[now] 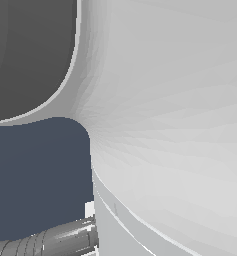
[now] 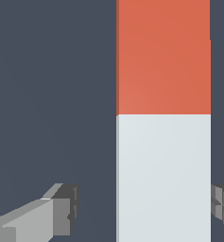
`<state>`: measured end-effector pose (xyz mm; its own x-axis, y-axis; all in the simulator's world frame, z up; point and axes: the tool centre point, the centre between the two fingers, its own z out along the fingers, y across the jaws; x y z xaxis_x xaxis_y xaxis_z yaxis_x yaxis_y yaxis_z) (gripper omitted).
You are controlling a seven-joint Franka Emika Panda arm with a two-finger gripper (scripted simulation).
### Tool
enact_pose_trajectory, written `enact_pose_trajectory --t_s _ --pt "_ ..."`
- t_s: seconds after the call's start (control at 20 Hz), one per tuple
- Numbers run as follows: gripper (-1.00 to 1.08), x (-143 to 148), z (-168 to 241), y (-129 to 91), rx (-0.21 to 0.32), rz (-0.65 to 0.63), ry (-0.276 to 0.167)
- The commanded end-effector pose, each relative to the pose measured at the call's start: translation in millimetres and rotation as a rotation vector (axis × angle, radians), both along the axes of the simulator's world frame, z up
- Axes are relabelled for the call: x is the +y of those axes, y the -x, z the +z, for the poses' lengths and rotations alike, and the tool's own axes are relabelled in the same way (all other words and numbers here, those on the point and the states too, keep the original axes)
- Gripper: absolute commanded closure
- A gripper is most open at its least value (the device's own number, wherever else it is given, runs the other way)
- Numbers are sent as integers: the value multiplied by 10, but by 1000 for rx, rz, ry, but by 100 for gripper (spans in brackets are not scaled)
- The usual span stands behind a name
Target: Insert the peg into the horizontal hole in a box.
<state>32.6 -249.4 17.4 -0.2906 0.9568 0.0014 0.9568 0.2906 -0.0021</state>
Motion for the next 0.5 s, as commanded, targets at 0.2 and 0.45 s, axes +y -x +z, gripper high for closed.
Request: enact_pose_trajectory --t_s 0.2,0.45 --pt "108 -5 7 -13 -2 0 1" --pt "108 -5 7 -13 -2 0 1"
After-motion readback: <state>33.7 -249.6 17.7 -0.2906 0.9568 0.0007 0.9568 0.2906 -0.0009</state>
